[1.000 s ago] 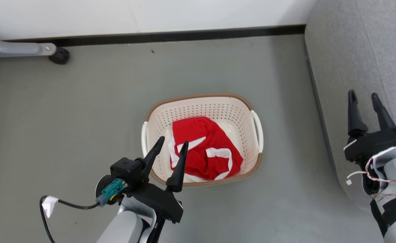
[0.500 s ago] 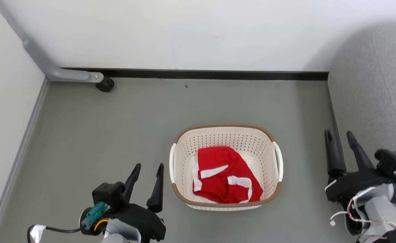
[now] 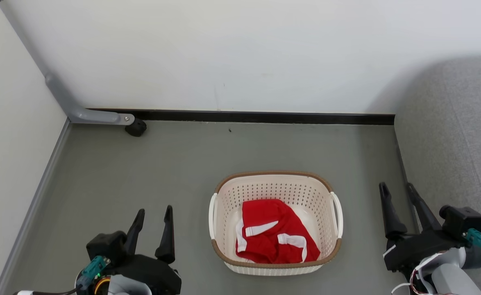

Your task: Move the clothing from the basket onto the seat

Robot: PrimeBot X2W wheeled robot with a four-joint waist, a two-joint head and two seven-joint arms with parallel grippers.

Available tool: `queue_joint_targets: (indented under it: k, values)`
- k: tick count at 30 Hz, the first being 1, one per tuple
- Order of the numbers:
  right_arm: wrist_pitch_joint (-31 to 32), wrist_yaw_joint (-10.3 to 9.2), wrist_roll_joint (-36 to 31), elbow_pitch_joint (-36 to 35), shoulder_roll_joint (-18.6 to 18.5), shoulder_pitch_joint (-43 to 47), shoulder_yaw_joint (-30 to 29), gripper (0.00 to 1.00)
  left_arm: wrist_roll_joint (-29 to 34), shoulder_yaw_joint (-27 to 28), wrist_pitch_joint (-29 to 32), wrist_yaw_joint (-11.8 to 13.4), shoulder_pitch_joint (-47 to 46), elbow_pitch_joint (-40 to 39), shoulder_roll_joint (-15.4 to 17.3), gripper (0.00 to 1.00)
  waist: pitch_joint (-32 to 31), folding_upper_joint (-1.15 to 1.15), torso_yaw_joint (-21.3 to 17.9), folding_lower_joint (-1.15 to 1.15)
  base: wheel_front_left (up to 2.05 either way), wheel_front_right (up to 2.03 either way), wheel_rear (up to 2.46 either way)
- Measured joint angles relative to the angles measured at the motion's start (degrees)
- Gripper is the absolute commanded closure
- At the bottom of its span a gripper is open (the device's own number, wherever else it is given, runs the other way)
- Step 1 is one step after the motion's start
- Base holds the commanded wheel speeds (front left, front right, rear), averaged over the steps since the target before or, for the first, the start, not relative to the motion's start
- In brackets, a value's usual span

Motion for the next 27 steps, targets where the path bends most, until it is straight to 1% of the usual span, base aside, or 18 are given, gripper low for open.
queue_joint_targets:
  k: [11,17,27]
  values:
    - [0.0,0.0,-2.3,-2.3,0.0,3.6,0.7,0.0,0.0,2.4,-0.1,0.5,2.4,0.9,0.8,0.0,-2.5,0.01,-1.1,0.0,0.0,0.0,0.0]
    - [0.0,0.0,-3.1,-3.1,0.0,3.6,1.3,0.0,0.0,3.7,-0.4,1.0,2.4,0.9,0.8,0.0,-3.1,0.01,-1.0,0.0,0.0,0.0,0.0]
    - [0.0,0.0,-3.3,-4.7,0.1,4.3,1.7,0.0,0.4,5.8,-0.4,1.1,4.3,0.1,0.8,0.0,-4.3,0.01,-0.6,0.0,0.0,0.0,0.0]
